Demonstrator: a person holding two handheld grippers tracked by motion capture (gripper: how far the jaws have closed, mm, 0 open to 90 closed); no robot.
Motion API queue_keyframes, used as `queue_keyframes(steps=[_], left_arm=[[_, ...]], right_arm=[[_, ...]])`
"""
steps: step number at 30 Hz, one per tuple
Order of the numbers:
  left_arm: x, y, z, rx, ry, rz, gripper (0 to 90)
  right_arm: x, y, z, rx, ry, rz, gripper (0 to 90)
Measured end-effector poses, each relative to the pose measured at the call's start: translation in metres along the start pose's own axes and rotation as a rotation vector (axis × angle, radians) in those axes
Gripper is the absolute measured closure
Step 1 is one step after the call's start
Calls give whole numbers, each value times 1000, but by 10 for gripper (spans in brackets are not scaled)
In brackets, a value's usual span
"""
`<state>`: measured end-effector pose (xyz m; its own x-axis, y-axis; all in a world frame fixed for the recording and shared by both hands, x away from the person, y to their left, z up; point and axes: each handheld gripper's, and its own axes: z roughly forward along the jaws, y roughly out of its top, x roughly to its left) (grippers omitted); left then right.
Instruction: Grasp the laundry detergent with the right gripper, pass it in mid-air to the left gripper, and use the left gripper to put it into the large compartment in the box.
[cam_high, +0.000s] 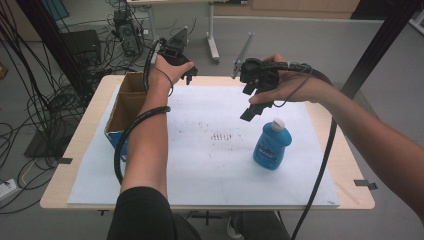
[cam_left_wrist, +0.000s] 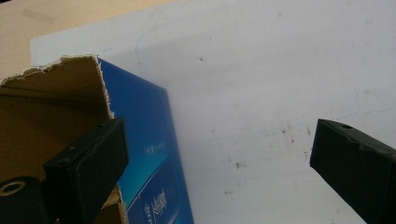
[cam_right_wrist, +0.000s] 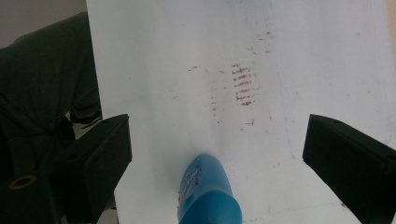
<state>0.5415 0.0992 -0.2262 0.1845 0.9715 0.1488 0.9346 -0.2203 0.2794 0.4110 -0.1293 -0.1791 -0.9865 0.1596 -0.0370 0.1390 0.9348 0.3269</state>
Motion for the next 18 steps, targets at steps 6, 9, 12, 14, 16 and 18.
queue_keyframes(steps=[6,9,12,14,16,18], left_arm=[[1,-1,-1,-1,2,-5,50],[-1,-1,0,-1,4,0,50],[-3,-1,0,2,3,2,50],[-3,-1,0,-1,5,3,50],[-4,-1,0,1,4,6,50],[-4,-1,-1,1,3,3,49]], right_arm=[[0,-2,2,4,0,1,80],[-1,-4,3,-2,0,2,80],[-2,-7,2,-3,0,13,80],[-2,-10,1,1,-2,21,80],[-2,-12,1,-2,-3,24,80],[-2,-19,-2,-14,-16,37,77]])
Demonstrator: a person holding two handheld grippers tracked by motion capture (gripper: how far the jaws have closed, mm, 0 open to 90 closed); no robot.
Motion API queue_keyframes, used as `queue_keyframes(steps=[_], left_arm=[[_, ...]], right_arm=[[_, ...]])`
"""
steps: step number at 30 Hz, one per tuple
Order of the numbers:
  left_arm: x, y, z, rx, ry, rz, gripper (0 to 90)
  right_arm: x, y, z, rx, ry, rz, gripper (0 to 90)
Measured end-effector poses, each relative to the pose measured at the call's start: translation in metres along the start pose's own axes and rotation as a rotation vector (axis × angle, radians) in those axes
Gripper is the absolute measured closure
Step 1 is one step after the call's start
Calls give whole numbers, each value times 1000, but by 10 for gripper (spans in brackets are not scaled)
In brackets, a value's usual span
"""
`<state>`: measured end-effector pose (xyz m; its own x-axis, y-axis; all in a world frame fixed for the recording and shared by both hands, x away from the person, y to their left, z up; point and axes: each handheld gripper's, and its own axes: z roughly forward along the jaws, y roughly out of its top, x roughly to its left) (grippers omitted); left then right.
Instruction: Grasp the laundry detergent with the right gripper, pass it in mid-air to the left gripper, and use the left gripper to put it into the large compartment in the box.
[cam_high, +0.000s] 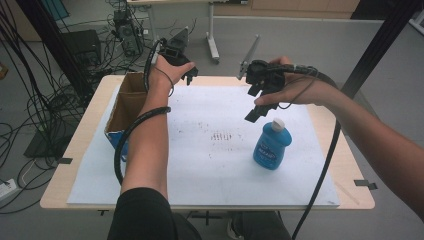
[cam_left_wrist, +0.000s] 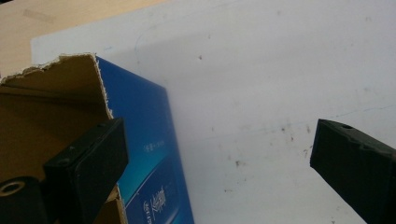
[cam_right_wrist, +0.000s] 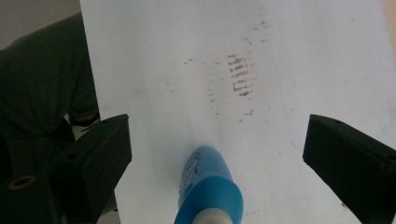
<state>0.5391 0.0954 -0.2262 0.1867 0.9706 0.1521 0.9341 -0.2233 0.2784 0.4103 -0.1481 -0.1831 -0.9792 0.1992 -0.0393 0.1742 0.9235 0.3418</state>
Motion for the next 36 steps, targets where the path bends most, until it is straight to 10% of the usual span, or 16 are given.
queue_keyframes(steps=[28,36], left_arm=[[-14,-3,-2,-5,-5,22,49],[-14,-7,-4,-9,-6,17,49]], right_arm=[[14,-115,-18,-84,-83,226,50],[32,-153,2,-129,-114,317,44]])
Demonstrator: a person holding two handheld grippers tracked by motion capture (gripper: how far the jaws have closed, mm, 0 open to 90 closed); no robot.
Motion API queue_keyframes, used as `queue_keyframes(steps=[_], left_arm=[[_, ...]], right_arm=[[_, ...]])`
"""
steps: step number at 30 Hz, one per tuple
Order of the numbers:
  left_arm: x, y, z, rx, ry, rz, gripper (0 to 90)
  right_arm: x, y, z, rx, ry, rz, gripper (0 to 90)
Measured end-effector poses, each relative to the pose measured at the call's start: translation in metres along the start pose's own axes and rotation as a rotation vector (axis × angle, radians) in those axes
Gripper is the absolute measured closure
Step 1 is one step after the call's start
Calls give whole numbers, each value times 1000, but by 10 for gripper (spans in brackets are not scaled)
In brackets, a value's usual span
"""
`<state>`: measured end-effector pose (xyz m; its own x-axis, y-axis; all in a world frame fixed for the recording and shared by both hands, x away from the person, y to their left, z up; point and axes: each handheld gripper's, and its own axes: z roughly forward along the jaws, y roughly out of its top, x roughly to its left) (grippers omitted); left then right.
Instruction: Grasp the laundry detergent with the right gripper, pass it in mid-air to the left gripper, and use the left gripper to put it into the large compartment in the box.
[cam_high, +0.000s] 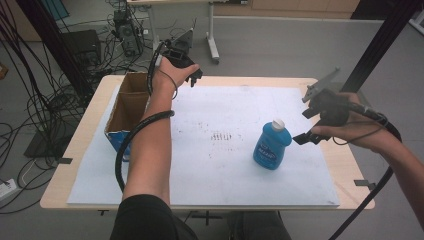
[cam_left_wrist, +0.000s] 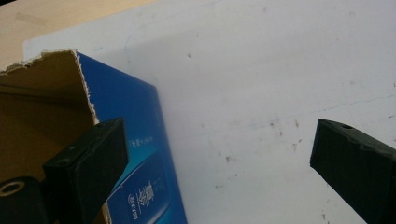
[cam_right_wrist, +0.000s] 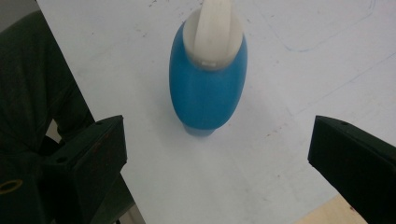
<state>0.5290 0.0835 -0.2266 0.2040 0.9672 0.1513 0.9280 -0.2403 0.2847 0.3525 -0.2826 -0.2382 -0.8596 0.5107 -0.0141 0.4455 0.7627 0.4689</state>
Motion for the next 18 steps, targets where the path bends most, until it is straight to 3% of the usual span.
queue_keyframes(steps=[10,18], left_arm=[[-2,-3,2,6,3,10,49],[1,-5,7,17,4,3,49]], right_arm=[[11,-39,37,-77,-20,90,43],[15,-52,64,-122,-60,129,41]])
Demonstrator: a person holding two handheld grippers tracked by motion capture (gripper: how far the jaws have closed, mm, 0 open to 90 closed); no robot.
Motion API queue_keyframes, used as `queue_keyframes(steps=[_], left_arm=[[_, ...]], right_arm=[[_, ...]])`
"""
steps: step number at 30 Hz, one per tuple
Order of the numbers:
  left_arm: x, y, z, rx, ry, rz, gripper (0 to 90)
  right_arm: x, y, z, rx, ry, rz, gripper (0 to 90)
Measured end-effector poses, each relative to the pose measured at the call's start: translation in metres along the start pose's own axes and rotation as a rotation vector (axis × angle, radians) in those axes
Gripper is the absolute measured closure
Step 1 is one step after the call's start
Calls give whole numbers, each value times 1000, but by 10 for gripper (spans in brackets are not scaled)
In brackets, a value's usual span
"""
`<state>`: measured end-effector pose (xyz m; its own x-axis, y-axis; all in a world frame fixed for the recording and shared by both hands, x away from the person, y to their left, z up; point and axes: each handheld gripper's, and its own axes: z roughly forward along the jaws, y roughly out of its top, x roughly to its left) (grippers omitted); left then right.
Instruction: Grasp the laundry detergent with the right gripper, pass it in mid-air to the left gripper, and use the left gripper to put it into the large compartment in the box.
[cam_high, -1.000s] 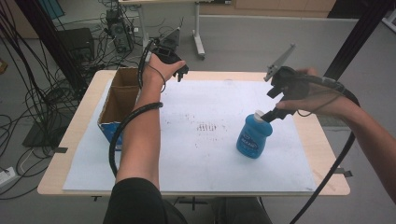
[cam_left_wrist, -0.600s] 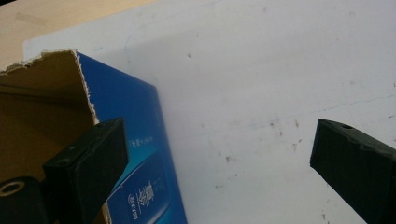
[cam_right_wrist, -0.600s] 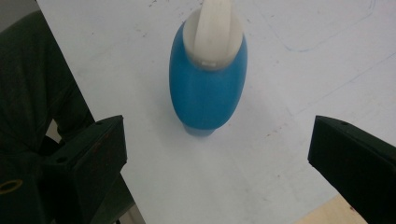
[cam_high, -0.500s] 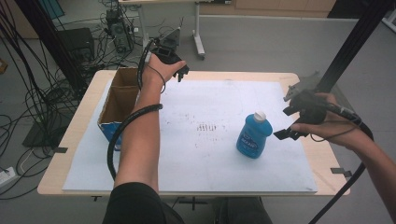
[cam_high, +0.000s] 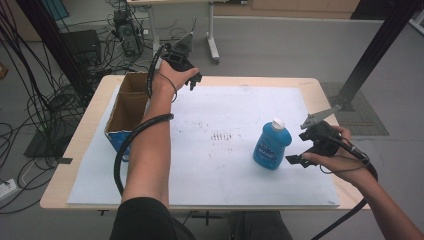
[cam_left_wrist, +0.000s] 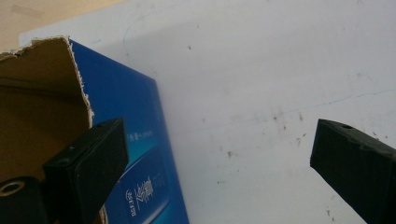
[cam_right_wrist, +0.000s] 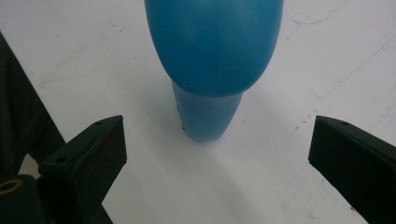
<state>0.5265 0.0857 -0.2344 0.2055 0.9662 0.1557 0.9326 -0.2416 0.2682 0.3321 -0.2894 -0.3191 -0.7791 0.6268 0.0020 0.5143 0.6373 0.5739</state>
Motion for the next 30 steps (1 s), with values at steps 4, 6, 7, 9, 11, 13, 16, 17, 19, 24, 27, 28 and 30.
queue_keyframes(steps=[4,6,7,9,11,13,16,17,19,24,27,28,30], left_arm=[[0,0,2,0,0,0,49],[1,0,3,5,1,9,49],[0,0,3,5,1,5,49],[0,-1,5,5,2,6,49],[1,-1,5,9,2,10,49],[1,-1,6,10,2,8,49],[2,-2,8,13,1,2,49],[2,-2,8,14,1,4,49],[2,-2,9,17,0,4,49],[1,-2,9,15,1,6,49],[0,-1,9,17,2,7,49],[0,-1,9,18,2,7,49],[-1,-1,9,17,2,9,49]], right_arm=[[4,-6,14,-23,-10,15,41],[5,-9,21,-37,-13,25,41],[6,-10,24,-45,-12,32,41],[7,-13,30,-57,-13,44,40],[9,-15,35,-65,-23,50,40],[10,-16,39,-80,-31,57,40],[9,-18,43,-104,-37,72,39],[9,-18,45,-111,-41,77,38],[9,-19,47,-124,-51,78,38],[9,-22,55,-163,-63,96,36],[9,-24,59,-184,-68,109,36],[10,-24,60,-188,-68,111,36],[10,-24,62,-196,-70,108,35]])
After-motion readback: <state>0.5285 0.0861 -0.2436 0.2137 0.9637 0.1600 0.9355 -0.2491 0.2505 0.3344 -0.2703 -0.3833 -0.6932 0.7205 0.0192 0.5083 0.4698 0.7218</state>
